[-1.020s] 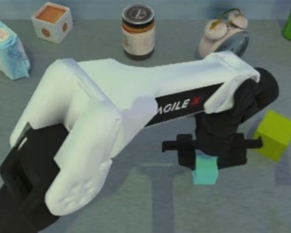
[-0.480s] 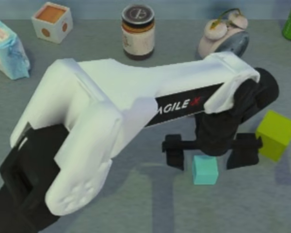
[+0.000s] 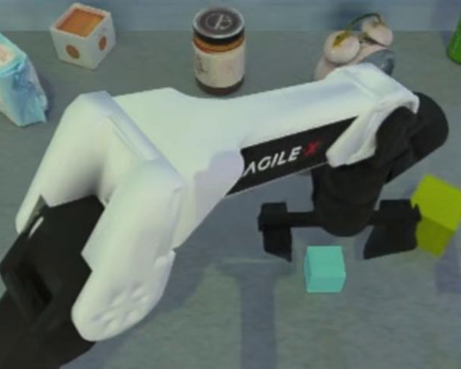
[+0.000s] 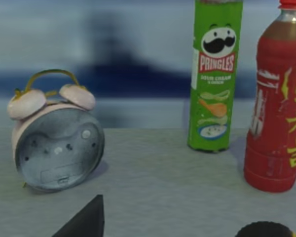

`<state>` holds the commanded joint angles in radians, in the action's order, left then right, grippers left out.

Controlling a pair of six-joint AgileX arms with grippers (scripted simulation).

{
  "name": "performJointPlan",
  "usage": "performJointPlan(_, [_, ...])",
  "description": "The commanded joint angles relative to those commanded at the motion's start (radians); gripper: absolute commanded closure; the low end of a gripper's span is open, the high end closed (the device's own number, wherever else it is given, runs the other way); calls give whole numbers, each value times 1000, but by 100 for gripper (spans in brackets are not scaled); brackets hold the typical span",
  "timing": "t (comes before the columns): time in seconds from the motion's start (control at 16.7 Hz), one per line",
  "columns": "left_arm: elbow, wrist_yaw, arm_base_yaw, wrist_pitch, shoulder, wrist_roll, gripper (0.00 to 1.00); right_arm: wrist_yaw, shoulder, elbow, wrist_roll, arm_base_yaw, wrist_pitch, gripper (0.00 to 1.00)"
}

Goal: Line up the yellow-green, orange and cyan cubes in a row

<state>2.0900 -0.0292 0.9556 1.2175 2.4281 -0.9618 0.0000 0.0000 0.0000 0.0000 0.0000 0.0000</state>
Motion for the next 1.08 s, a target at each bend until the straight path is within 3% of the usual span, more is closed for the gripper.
performJointPlan(0.3, [155, 0, -8, 176, -17, -1, 0, 0, 0, 0, 0, 0, 0, 0])
performJointPlan(0.66, [151, 0, -7, 175, -27, 1, 0, 1, 9, 9, 4, 2, -5, 0])
performJointPlan(0.84, [63, -4, -53, 119, -118, 17, 0, 4, 89, 88, 35, 17, -54, 0])
performJointPlan(1.08, [-186, -10, -182, -33, -383, 65, 0, 6, 320, 300, 111, 63, -192, 0])
